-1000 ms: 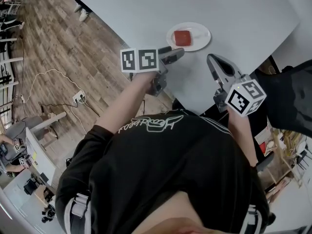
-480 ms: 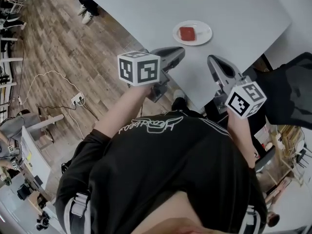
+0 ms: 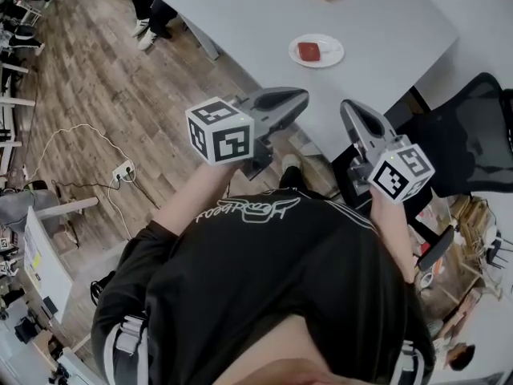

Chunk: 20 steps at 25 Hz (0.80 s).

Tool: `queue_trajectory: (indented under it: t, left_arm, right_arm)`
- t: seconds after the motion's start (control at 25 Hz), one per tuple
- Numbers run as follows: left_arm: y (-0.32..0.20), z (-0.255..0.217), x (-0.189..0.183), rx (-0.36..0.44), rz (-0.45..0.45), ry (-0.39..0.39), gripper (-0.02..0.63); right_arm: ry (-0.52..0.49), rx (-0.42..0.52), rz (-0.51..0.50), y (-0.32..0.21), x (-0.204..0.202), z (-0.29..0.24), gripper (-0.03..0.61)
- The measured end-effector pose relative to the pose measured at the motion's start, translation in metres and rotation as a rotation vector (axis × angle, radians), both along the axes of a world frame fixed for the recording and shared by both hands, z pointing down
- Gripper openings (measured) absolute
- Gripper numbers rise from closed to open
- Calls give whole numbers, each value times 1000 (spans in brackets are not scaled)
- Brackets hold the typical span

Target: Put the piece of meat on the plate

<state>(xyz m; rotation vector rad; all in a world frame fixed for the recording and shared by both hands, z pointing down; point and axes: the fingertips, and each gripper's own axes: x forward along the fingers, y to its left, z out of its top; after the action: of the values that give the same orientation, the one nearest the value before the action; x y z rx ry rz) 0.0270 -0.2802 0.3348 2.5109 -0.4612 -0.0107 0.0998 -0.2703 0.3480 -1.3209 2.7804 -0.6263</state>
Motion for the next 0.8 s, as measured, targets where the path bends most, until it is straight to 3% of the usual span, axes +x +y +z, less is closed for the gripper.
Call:
queue_trajectory:
  t: [0.28,0.6,0.8]
  left_arm:
    - [69,-18,-23,101,27,21,8]
    - [143,-36,-34,236,122,3,8]
    - [169,-34,-43,240,148,3,8]
  right_arm:
    - [-9,53,-2,66,-23,-12,8]
    - [3,70,10,130,-44,-21,8]
    - [9,57,22,157,-57,-20,6]
